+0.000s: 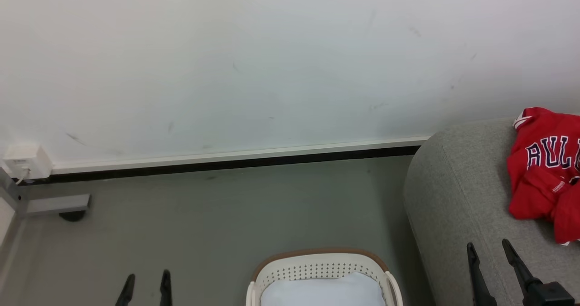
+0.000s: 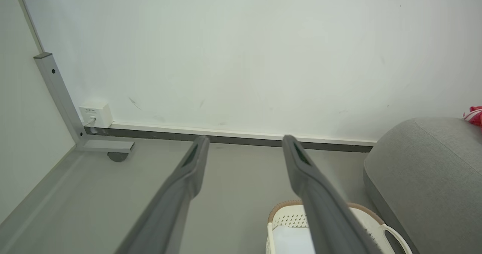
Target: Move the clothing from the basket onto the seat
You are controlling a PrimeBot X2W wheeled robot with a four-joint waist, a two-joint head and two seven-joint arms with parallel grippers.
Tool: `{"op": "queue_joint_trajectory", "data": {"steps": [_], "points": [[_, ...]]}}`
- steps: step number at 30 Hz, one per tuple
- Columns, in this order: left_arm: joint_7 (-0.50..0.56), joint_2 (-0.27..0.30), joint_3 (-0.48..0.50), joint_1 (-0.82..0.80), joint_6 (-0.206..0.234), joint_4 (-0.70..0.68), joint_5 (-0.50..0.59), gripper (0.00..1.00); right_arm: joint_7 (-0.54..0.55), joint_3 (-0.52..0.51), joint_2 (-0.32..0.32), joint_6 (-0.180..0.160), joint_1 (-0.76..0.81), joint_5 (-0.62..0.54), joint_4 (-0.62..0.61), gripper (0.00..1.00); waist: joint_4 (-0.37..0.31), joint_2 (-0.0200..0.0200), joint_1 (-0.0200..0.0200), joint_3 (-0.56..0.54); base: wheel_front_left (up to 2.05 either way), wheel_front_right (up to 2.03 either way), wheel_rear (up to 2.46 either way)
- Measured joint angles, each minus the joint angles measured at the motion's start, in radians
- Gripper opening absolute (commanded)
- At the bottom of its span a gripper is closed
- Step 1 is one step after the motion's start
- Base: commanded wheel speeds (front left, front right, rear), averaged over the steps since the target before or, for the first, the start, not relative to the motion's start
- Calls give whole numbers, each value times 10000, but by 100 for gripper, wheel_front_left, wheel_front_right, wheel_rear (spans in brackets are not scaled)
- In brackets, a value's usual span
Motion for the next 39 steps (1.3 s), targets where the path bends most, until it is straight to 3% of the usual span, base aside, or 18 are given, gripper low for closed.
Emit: {"op": "queue_joint_trajectory", "data": {"steps": [1, 2, 8, 39], "points": [[0, -8, -10, 0, -123, 33, -21, 100, 0, -2, 0, 0, -8, -2, 13, 100, 27, 0, 0, -3, 0, 0, 0], [2, -27, -27, 10, -123, 90, -19, 0, 0, 6, 8, 0, 8, 0, 59, 0, 37, 0, 0, -5, 0, 0, 0], [123, -148, -77, 90, -123, 614, -111, 0, 105, -8, 144, 2, 274, 167, 535, 0, 46, 0, 1, 0, 0, 0, 0], [1452, -148, 217, -640, -359, 654, -5519, 0, 1453, -290, 134, 0, 27, 5741, 144, 0, 175, 0, 1, 94, 0, 0, 0]]}}
